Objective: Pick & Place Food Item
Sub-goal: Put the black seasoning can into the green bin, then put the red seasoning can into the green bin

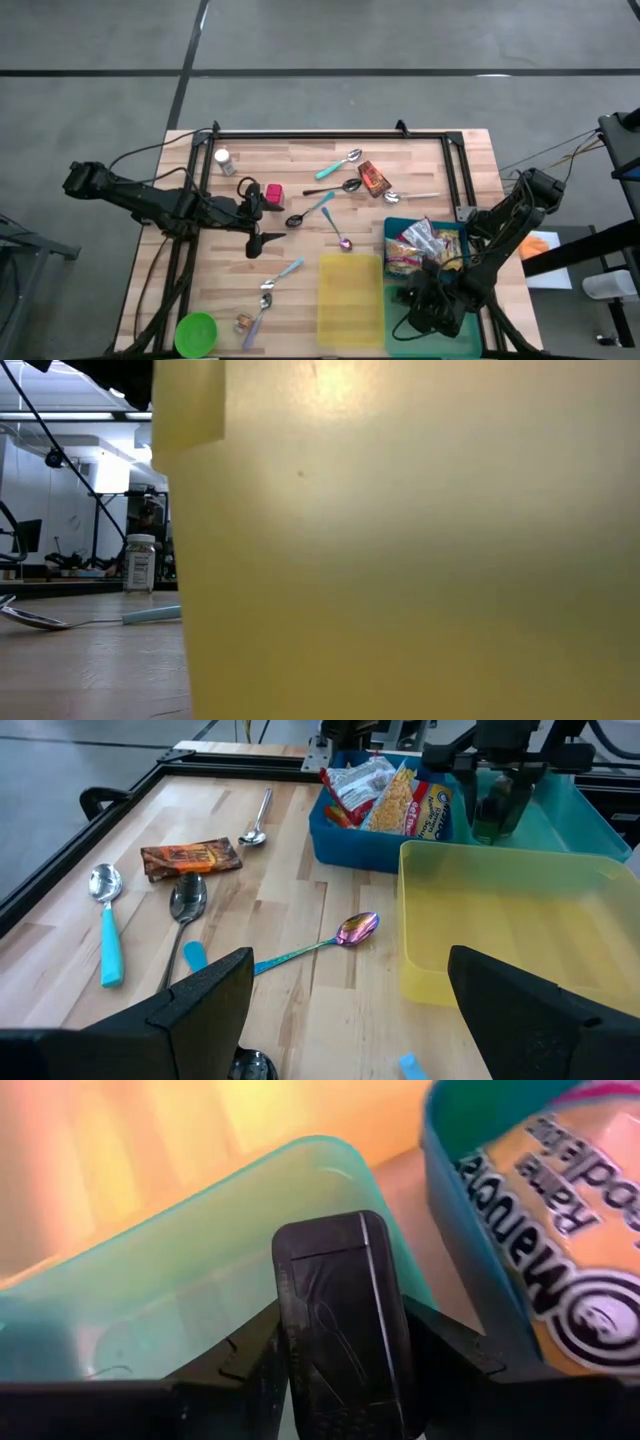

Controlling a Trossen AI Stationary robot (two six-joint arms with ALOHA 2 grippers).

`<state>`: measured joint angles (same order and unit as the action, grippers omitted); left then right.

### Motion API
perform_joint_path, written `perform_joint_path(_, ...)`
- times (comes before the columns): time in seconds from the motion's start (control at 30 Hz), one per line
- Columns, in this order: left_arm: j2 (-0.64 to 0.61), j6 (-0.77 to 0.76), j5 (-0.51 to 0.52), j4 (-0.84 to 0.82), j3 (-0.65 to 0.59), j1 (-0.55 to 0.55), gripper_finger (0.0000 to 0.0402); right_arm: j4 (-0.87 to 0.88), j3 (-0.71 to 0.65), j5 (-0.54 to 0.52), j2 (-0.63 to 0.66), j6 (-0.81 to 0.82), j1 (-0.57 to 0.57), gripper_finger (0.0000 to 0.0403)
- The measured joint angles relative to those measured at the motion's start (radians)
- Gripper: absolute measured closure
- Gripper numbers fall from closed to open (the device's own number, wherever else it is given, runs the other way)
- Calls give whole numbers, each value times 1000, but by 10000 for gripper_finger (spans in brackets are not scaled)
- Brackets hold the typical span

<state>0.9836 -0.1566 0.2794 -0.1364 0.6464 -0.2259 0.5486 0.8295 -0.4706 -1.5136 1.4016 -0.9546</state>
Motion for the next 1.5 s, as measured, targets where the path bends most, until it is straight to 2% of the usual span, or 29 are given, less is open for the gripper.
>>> perform_joint_path(0.57, 0, 0, 0, 0, 0, 0, 64, 92, 31, -6, 0, 24, 0, 232)
perform_joint_path(0.97, 0, -1, 0, 0, 0, 0, 64, 89, 65, 0, 1, -3, -1, 229)
perform_joint_path(1.07, 0, -1, 0, 0, 0, 0, 64, 89, 68, 0, 1, 8, -1, 209)
perform_joint_path(1.37, 0, -1, 0, 0, 0, 0, 64, 89, 68, -2, 1, 16, -1, 95)
perform_joint_path(1.5, 0, -2, 0, 0, 0, 0, 64, 89, 68, -3, 1, 15, -1, 61)
